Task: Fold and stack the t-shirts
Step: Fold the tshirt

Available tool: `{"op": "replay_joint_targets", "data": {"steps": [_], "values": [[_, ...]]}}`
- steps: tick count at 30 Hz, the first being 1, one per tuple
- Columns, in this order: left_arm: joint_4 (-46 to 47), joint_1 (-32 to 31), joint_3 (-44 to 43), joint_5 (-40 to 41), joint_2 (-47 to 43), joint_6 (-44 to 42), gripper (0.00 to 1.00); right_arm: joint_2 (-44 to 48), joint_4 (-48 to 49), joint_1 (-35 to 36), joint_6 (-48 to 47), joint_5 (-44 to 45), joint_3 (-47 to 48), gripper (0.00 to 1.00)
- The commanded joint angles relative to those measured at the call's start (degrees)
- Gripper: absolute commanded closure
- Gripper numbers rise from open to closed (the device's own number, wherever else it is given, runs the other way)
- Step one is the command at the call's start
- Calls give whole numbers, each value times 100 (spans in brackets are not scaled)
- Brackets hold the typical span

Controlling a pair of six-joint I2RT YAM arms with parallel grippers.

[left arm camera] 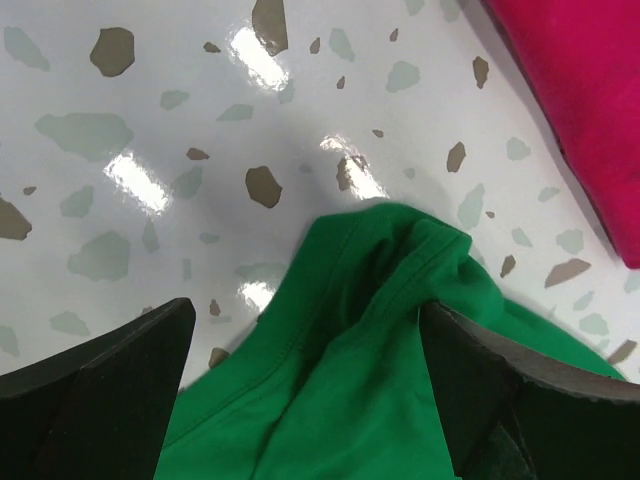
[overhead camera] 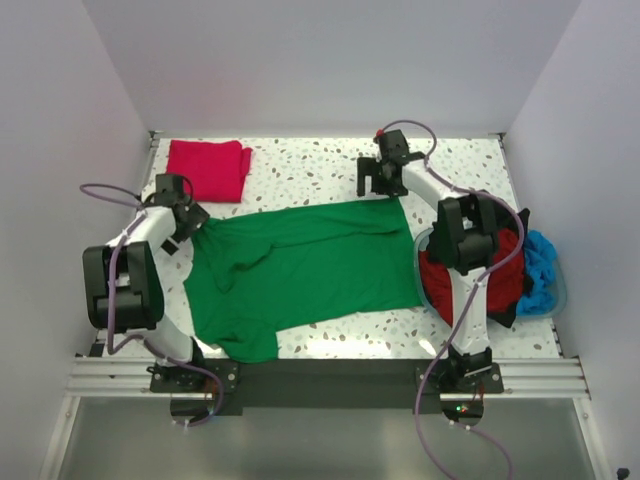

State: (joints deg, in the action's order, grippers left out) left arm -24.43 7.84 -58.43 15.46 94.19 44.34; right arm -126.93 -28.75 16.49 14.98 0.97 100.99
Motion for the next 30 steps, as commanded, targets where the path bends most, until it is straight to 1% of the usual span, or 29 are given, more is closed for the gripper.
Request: {"op": "replay_joint_targets", "data": {"steps": [1, 3, 5, 6, 8, 11, 13, 14, 15, 16, 19, 22, 24, 25, 28, 30], "values": [[-273, 34, -169, -112, -682, -91, 0, 475, -201, -49, -417, 140, 430, 1], [-317, 16, -64, -219, -1112, -109, 0, 704, -192, -6, -452, 27, 186, 1], [-465, -54, 86, -158, -1454, -74, 0, 1072, -8, 125, -478, 8, -113, 1], [-554, -80, 113, -97, -1535, -66, 0, 1179, 45, 170, -487, 121, -376, 1], [-730, -133, 157, -43, -1710, -92, 0, 1285, 63, 266, -409, 175, -527, 1], [-476, -343, 306, -315, -1808, -241, 0, 1242, -8, 372, -189, 149, -677, 1], [-213, -668, 403, -456, -1764, -311, 0, 1180, 1, 434, -66, 166, -747, 1], [-142, -739, 420, -500, -1642, -346, 0, 1136, -25, 477, -13, 184, -747, 1], [-63, -957, 412, -587, -1458, -364, 0, 1031, -86, 495, 91, 254, -730, 1], [33, -1012, 412, -684, -1456, -417, 0, 969, -139, 495, 153, 254, -712, 1], [454, -1082, 491, -1114, -1071, -513, 0, 680, -358, 495, 268, 377, -590, 1], [797, -1091, 526, -1238, -736, -636, 0, 390, -464, 469, 330, 570, -449, 1], [1009, -1091, 491, -1318, -490, -751, 0, 249, -491, 347, 443, 553, -318, 1], [1219, -1091, 465, -1518, -385, -882, 0, 100, -534, 285, 470, 518, -273, 1], [1431, -1126, 263, -1941, 107, -1014, 0, -50, -526, 39, 497, 430, -159, 1], [1432, -1153, 79, -1977, 502, -1032, 0, -182, -552, -110, 488, 500, -45, 1]]}}
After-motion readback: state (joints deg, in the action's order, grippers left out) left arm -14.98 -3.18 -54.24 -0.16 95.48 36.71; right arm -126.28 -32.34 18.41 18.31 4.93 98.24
